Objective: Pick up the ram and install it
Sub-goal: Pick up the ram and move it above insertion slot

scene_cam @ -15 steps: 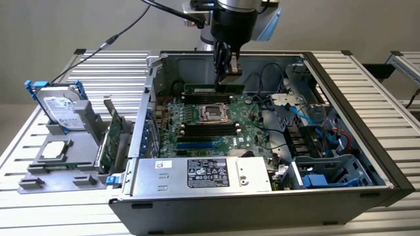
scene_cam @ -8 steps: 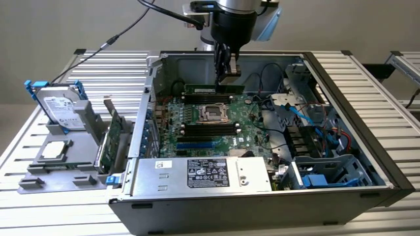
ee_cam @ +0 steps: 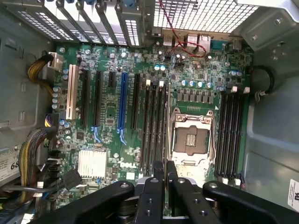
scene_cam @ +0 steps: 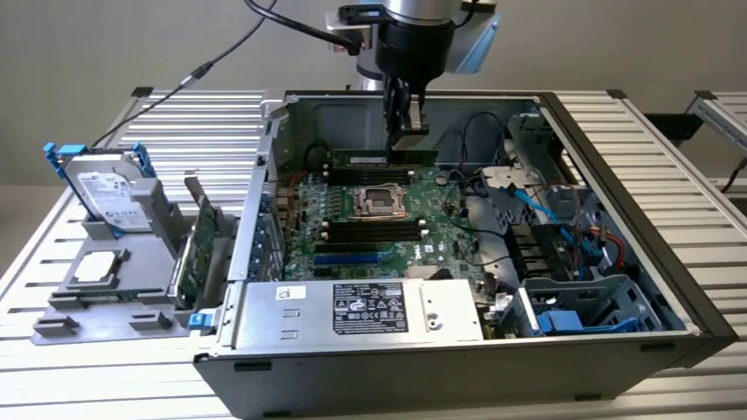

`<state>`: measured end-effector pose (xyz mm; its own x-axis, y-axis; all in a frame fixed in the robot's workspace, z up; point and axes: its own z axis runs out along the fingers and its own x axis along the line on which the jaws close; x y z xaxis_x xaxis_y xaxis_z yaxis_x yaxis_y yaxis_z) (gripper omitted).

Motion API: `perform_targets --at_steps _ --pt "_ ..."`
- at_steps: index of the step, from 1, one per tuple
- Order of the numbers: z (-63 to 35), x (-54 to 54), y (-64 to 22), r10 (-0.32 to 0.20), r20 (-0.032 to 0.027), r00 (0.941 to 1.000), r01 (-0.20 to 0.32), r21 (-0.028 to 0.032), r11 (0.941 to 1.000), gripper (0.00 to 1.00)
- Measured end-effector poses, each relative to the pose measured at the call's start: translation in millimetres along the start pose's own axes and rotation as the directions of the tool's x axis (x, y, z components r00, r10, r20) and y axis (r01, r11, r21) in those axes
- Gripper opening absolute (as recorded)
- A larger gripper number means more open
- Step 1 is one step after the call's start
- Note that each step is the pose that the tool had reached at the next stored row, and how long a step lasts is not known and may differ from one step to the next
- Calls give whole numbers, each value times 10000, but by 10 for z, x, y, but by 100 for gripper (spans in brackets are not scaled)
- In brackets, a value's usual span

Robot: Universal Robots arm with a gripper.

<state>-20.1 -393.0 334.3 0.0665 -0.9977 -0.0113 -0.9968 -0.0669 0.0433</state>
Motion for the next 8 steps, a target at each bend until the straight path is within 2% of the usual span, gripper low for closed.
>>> perform_targets --at_steps 3,5,8 --pt "26 -24 4 28 -38 10000 -28 90 10000 14" --pt "50 -35 36 60 -50 10000 -59 143 9999 14" --pt "55 -39 62 71 -53 10000 -70 157 9999 14"
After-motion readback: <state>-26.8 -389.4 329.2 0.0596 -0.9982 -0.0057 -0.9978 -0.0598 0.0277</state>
